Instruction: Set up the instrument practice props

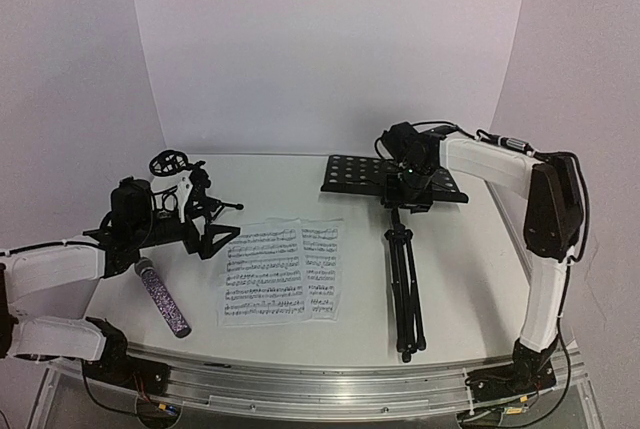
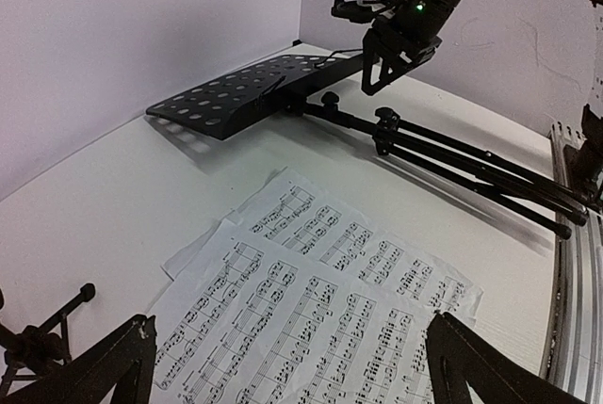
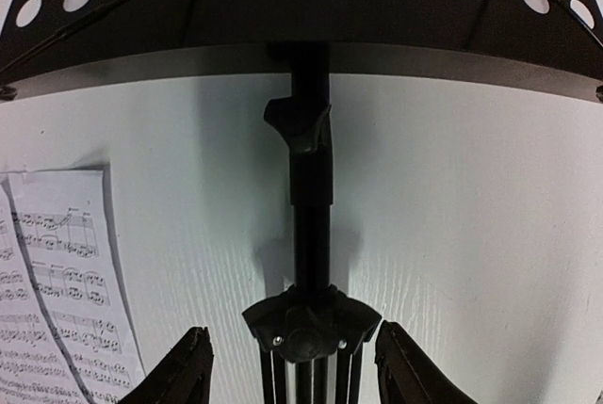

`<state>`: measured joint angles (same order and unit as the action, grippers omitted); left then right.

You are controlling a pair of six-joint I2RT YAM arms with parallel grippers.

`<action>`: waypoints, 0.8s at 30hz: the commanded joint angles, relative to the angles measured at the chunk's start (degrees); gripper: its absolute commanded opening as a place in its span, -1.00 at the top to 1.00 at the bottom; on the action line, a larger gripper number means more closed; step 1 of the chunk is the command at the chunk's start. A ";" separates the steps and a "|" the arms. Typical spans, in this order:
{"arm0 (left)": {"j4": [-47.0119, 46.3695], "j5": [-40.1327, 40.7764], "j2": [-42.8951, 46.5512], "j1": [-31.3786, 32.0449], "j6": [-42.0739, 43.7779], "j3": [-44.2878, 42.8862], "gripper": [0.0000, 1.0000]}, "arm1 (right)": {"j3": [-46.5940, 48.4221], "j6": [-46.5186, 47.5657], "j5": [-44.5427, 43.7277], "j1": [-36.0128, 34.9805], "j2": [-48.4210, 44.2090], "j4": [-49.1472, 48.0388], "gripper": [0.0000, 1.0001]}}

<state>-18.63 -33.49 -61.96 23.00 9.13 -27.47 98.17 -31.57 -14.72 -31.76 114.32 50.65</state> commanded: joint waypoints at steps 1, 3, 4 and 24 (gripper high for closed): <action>-4.46 -1.28 -4.07 0.35 -6.81 -3.52 -0.99 | 4.91 -0.95 -6.33 0.10 4.98 1.95 -0.02; -5.07 0.48 -5.37 0.41 -7.13 -4.08 -0.99 | 7.06 -0.24 -6.35 0.20 7.44 1.97 0.03; -5.43 1.44 -5.84 0.38 -6.79 -4.22 -0.99 | 8.19 -0.09 -6.45 0.25 8.62 1.93 0.05; -11.17 5.28 -8.05 0.47 -6.71 -2.98 -0.99 | 2.75 -5.70 -10.51 0.37 14.31 -5.28 0.18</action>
<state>-26.23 -29.09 -69.03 23.27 2.93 -29.28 101.80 -34.55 -22.65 -31.13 127.61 46.90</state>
